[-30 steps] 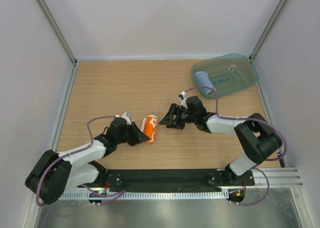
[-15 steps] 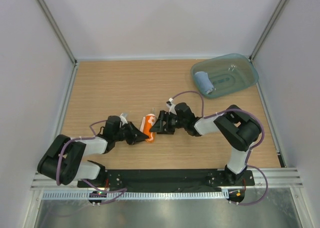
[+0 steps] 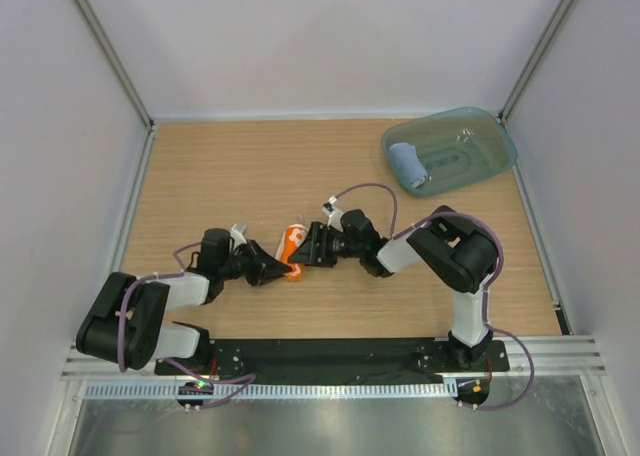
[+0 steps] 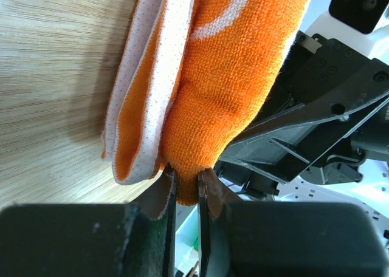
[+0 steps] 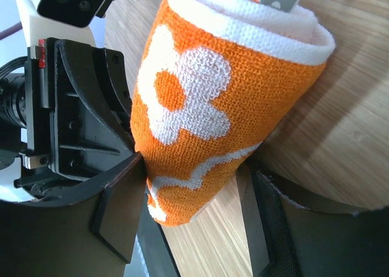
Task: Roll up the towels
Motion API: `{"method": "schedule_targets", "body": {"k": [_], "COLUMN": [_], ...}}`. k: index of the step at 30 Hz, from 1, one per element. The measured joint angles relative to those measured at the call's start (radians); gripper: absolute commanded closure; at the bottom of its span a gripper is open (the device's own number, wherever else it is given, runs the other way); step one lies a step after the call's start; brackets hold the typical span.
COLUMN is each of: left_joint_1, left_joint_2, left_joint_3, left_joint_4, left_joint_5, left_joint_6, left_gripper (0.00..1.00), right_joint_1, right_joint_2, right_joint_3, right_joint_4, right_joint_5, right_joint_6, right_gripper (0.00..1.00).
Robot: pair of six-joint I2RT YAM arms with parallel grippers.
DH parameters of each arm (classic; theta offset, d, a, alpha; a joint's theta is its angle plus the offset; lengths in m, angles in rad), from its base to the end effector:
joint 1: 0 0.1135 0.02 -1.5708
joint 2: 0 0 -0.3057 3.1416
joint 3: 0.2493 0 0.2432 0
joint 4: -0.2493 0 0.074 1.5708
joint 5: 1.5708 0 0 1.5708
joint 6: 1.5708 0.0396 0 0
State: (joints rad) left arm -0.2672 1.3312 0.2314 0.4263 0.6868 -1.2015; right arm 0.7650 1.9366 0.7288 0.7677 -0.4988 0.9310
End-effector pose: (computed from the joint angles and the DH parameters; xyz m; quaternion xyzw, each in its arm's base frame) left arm 0.1763 -0.0743 0.1624 -0.2517 0.8233 -0.4989 0.0999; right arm 0.2520 0.2682 0.1536 -0.0639 0.8264 0.5272 0.1871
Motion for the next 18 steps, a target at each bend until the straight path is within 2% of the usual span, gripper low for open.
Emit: {"method": "schedule_targets", "body": {"k": [6,11,14,15,18], "left_joint_1": [0.023,0.040,0.052,0.055,0.060], "left_joint_2": [0.021,0.036,0.037,0.037,0.037], "left_joint_3": [0.000,-0.007,-0.014,-0.016,-0.019], "left_joint_4": [0.017,0.035,0.043,0.045,0.044], "left_joint_5": [0.026,0.041,0.047,0.047,0.047], "left_joint_6": [-0.022,-0.030,-0.031,-0.031,-0.029], "left_gripper": [1.00,1.00,1.00,1.00,1.00], "right_joint_1": [0.006,0.008,0.008,0.008,0.008], "right_joint_2": [0.032,0.089,0.121,0.134,0.164], "right_joint_3": [-0.003,-0.011,-0.013,-0.013,-0.015], "right_joint_4": [0.095,0.230,0.288,0.305,0.323], "right_joint_5": [0.024,0.035,0.050,0.052,0.058], "right_joint_6": [0.049,0.123,0.162,0.172,0.201], "right_gripper": [0.25,0.27,0.43,0.54,0.69]}}
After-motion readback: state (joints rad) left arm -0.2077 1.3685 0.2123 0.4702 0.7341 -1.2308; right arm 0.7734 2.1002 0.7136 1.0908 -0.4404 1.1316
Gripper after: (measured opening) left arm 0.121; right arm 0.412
